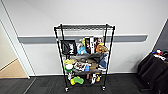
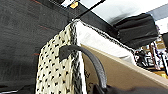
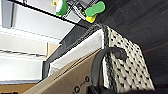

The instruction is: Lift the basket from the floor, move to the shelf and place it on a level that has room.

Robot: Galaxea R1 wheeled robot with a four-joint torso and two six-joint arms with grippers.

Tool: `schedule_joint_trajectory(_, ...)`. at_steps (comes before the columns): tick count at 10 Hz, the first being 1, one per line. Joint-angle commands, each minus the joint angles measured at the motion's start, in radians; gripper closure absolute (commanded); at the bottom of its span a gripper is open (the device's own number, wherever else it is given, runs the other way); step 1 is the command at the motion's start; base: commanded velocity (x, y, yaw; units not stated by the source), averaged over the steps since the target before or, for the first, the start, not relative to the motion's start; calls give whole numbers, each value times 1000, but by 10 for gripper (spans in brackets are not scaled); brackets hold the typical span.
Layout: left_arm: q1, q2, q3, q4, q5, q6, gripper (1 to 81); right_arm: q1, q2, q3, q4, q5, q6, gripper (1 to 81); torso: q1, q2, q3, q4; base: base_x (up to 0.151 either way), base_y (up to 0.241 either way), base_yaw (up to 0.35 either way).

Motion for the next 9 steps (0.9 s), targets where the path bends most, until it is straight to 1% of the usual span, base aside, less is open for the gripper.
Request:
schedule_joint_trajectory(1, -100, -27, 63, 36, -1, 6, 811, 102, -31, 63, -7, -19, 2, 811, 0, 0, 0, 0, 73, 0, 0)
schedule_joint_trajectory(4, -100, -24, 64, 38, -1, 6, 811, 102, -27, 56, -7, -19, 2, 811, -3, -2, 1, 0, 109, 0, 0)
schedule_joint_trajectory(9, -102, -18, 62, 39, -1, 6, 811, 116, 1, 31, -7, -22, 2, 811, -2, -2, 1, 0, 139, 0, 0)
